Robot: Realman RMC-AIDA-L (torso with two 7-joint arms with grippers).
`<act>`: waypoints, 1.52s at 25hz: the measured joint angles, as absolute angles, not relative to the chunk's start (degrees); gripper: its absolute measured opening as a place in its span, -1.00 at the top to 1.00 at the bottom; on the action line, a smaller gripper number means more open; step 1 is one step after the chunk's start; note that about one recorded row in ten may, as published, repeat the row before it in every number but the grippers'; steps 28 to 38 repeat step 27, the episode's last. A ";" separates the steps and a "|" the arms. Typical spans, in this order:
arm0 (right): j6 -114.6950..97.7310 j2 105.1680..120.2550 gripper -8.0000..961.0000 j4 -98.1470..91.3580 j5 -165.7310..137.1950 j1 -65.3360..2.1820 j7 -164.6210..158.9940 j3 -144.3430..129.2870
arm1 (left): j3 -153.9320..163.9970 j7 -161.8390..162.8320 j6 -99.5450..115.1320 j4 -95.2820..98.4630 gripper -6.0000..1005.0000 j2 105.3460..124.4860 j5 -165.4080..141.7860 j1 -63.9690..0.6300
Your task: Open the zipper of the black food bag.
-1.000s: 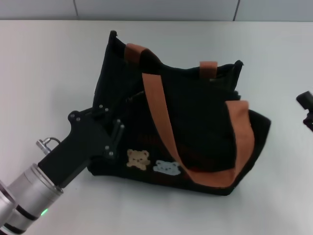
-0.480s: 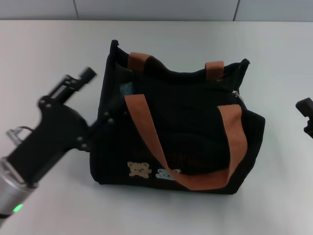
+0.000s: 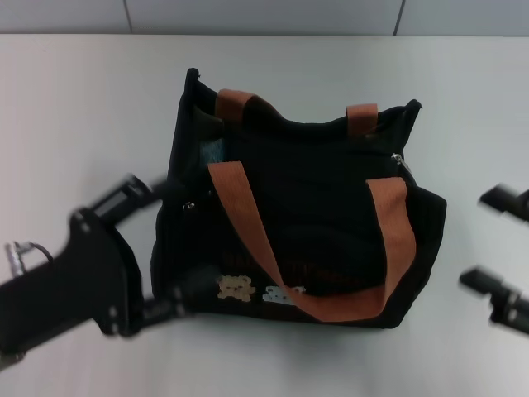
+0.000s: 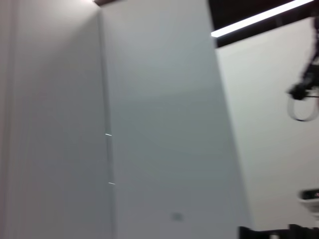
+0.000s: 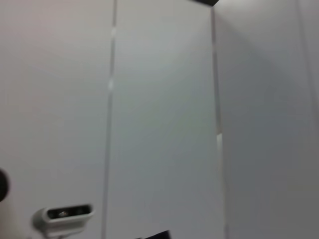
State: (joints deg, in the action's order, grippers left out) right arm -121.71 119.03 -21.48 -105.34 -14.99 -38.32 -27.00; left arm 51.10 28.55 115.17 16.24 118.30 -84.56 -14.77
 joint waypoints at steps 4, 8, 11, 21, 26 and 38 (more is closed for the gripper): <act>-121.87 118.99 -0.57 -23.35 -111.73 -16.87 -40.71 -26.99 | 59.51 34.51 114.99 21.79 -0.65 117.50 -85.39 -15.00; -121.22 118.92 -0.57 -24.64 -118.14 -19.49 -44.02 -26.98 | 59.51 34.51 114.99 21.79 -0.64 117.50 -85.39 -15.00; -120.76 118.92 -0.57 -24.83 -119.44 -20.02 -44.62 -27.00 | 61.84 42.06 114.52 24.27 -0.63 117.11 -90.91 -17.77; -119.07 118.99 -0.57 -24.92 -120.52 -20.57 -45.56 -27.07 | 61.75 45.04 112.02 24.89 -0.62 117.78 -92.02 -19.26; -119.07 119.09 -0.57 -24.97 -120.57 -20.57 -45.56 -27.07 | 61.77 45.14 111.47 24.97 -0.62 117.98 -92.07 -19.29; -119.07 119.10 -0.57 -24.96 -120.58 -20.57 -45.56 -27.07 | 61.77 45.14 111.47 24.97 -0.62 117.98 -92.07 -19.29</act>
